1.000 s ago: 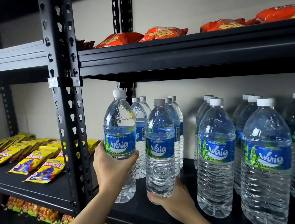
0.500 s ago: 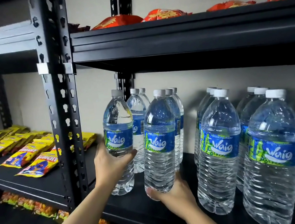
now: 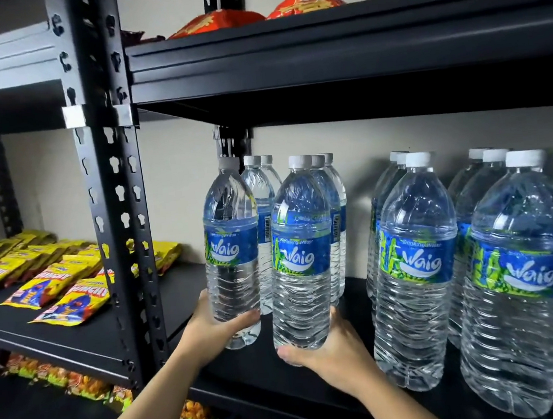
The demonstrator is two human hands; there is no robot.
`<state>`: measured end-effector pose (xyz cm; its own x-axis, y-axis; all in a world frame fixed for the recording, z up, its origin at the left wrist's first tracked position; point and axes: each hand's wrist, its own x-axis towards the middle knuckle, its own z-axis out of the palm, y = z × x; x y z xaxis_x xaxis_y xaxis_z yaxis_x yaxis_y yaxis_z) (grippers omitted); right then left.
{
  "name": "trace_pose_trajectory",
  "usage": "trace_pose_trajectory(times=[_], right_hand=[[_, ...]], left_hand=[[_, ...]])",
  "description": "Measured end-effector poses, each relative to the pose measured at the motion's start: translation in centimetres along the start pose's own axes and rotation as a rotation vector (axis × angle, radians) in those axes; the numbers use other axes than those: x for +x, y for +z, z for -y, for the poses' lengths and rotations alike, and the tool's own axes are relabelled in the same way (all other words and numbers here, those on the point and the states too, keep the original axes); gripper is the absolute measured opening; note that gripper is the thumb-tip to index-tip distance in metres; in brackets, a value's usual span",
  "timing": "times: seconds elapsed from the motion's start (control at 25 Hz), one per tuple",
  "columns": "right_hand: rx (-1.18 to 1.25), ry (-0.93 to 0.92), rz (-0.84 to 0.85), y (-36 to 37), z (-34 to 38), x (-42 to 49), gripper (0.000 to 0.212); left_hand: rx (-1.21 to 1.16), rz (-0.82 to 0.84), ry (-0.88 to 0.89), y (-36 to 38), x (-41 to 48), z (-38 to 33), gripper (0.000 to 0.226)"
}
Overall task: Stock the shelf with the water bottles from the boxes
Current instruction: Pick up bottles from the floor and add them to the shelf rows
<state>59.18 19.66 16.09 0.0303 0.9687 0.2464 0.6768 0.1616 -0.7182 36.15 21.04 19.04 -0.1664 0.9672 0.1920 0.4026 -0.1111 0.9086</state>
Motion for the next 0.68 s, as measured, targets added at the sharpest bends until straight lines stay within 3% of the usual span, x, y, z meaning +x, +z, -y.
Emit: trace_pose_trajectory(times=[0.32,0.48,0.68], right_hand=[[0.022,0.031,0.005,-0.2,0.3,-0.3,0.135],[0.052,-0.003,0.021,-0.8,0.6,-0.7,0.116],[0.087,0.002,0.052,-1.2,0.6,-0.8,0.103]], left_hand=[[0.005,-0.016,-0.037,1.0,-0.2,-0.2,0.104],[0.176,-0.064,0.036,1.2,-0.7,0.3,0.115],[0.162,-0.096,0.026,1.3,-0.4,0.4,0.113]])
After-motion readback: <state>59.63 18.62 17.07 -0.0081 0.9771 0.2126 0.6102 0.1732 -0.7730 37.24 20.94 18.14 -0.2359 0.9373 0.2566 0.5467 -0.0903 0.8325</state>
